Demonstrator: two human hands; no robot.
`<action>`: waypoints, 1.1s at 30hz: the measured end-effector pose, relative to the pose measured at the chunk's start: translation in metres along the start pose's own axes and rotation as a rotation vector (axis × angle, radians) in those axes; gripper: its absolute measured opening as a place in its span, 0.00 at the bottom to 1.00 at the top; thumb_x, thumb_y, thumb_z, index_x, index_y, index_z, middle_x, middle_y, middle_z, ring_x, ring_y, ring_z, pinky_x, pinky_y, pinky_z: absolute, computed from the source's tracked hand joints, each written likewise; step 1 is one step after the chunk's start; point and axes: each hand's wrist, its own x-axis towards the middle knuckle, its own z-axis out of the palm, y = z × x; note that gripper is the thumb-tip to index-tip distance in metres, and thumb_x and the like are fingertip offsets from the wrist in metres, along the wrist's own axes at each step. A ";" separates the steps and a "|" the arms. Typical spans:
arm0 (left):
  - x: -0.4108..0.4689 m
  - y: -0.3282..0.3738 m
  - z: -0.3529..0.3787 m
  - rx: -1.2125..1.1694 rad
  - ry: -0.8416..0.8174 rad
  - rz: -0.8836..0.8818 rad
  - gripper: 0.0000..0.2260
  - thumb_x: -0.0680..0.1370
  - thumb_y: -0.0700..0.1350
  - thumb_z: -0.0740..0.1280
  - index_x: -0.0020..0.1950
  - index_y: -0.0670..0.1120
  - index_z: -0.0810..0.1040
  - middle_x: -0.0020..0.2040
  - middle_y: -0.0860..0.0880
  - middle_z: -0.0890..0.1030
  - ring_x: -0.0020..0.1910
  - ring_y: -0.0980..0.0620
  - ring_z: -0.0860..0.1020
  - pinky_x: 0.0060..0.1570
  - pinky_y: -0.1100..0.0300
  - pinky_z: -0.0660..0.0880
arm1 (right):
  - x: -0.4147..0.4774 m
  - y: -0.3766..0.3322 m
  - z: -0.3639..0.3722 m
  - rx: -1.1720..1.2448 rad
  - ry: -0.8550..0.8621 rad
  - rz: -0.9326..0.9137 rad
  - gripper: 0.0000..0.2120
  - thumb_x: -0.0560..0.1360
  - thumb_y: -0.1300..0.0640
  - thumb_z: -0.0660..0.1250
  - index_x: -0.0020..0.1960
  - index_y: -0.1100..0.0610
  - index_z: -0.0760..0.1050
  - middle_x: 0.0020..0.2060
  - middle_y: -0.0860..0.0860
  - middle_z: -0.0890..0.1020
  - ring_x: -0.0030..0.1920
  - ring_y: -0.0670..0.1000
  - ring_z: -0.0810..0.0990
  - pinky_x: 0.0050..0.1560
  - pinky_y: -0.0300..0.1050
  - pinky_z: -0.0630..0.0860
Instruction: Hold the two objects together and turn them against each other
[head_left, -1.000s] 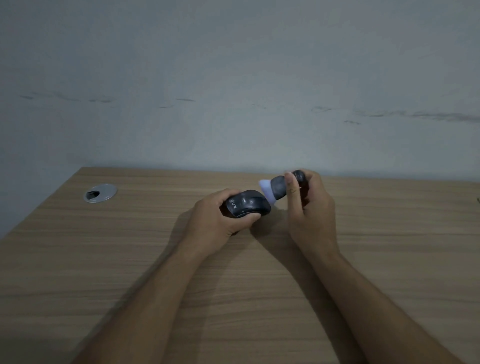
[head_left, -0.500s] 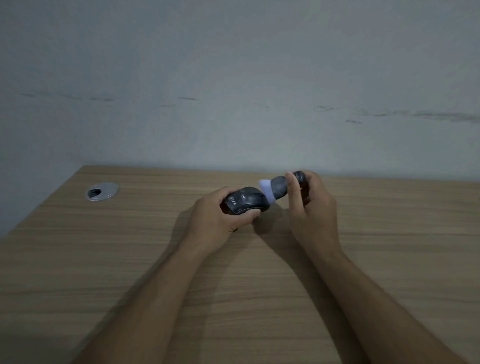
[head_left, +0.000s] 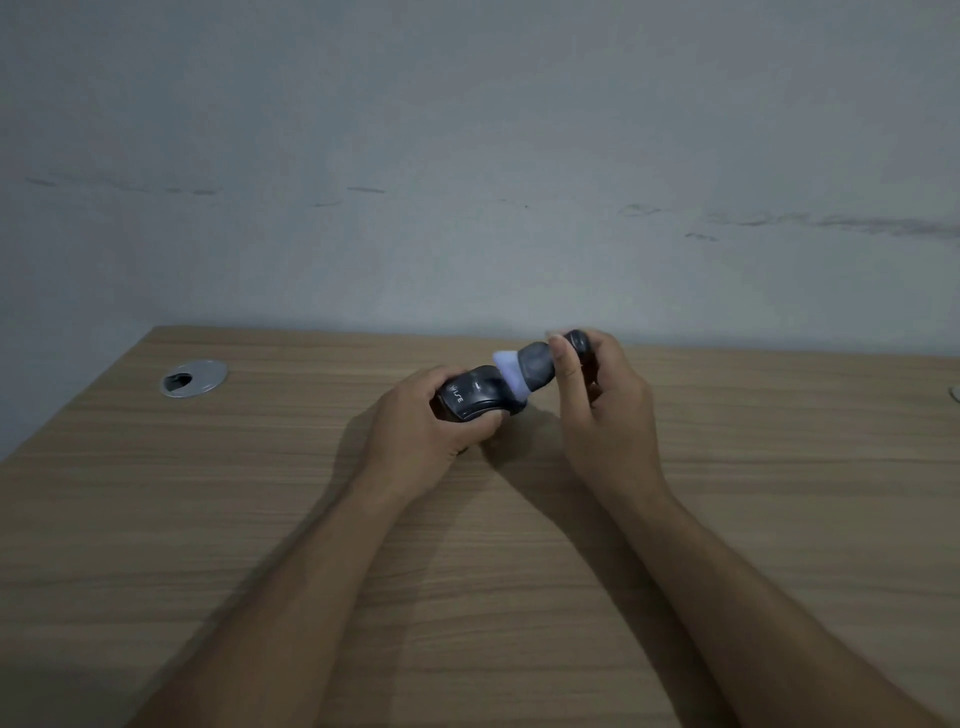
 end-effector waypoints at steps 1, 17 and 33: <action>0.000 -0.001 0.000 0.010 0.001 -0.002 0.18 0.70 0.51 0.85 0.59 0.54 0.88 0.48 0.54 0.88 0.46 0.55 0.85 0.44 0.65 0.77 | -0.002 -0.005 0.003 0.009 -0.028 -0.034 0.08 0.87 0.53 0.67 0.60 0.56 0.82 0.45 0.45 0.85 0.44 0.40 0.83 0.46 0.32 0.76; -0.001 -0.001 0.001 -0.002 0.005 0.063 0.20 0.71 0.49 0.86 0.61 0.55 0.87 0.49 0.60 0.87 0.46 0.67 0.82 0.45 0.74 0.73 | 0.002 0.003 -0.002 -0.027 0.013 0.002 0.08 0.87 0.52 0.67 0.60 0.55 0.82 0.43 0.44 0.84 0.42 0.38 0.82 0.45 0.33 0.75; -0.005 0.002 -0.007 0.014 -0.163 -0.015 0.21 0.80 0.52 0.77 0.71 0.54 0.77 0.58 0.57 0.86 0.55 0.65 0.82 0.46 0.78 0.72 | 0.002 0.013 -0.002 -0.135 0.026 0.057 0.09 0.86 0.50 0.68 0.58 0.54 0.83 0.40 0.43 0.83 0.39 0.40 0.81 0.43 0.34 0.71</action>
